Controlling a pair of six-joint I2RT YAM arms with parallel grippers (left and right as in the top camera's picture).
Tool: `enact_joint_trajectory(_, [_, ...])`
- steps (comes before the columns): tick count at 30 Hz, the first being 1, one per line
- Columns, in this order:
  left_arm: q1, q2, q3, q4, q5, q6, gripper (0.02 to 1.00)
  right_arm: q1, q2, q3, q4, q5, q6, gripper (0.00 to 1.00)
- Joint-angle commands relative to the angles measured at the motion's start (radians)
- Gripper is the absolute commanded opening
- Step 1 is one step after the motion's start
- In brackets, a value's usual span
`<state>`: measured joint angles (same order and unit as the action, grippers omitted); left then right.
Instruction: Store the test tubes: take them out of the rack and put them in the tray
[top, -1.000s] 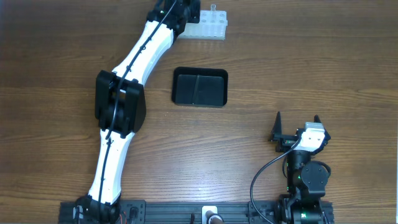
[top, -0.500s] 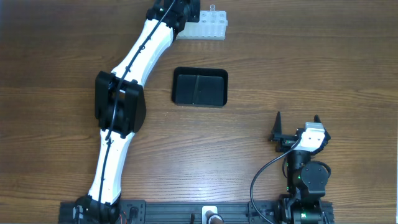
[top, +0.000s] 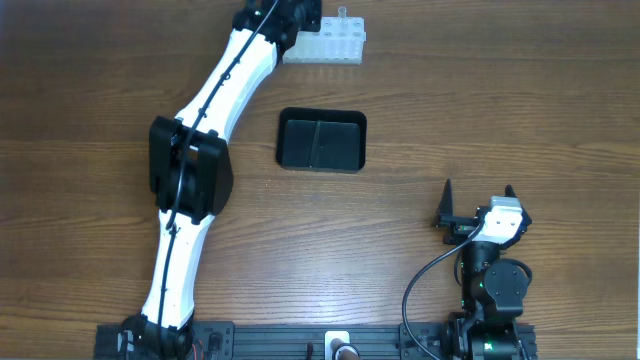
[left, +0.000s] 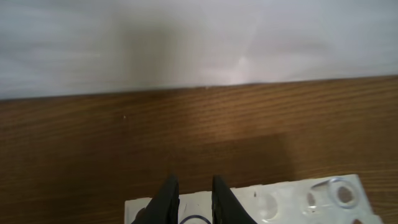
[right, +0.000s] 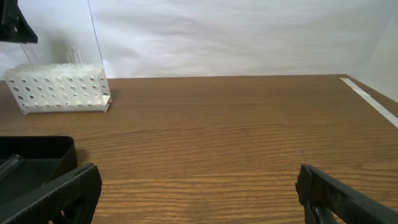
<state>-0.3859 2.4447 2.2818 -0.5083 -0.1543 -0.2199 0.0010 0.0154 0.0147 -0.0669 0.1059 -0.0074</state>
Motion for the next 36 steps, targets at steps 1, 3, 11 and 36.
enact_joint_trajectory(1, [-0.003,-0.089,0.024,0.004,0.006,0.009,0.038,0.007,-0.011,-0.009,0.000,-0.008,0.000,0.993])
enact_joint_trajectory(3, [-0.003,-0.103,0.024,0.005,0.006,0.013,0.038,0.007,-0.011,-0.009,0.000,-0.008,0.000,0.991])
enact_joint_trajectory(11, [-0.004,-0.179,0.024,0.019,0.007,0.034,0.038,0.007,-0.011,-0.009,0.000,-0.008,0.000,0.993])
enact_joint_trajectory(36, [-0.035,-0.371,0.024,-0.768,0.199,-0.140,0.038,0.007,-0.011,-0.009,0.000,-0.008,0.000,0.993])
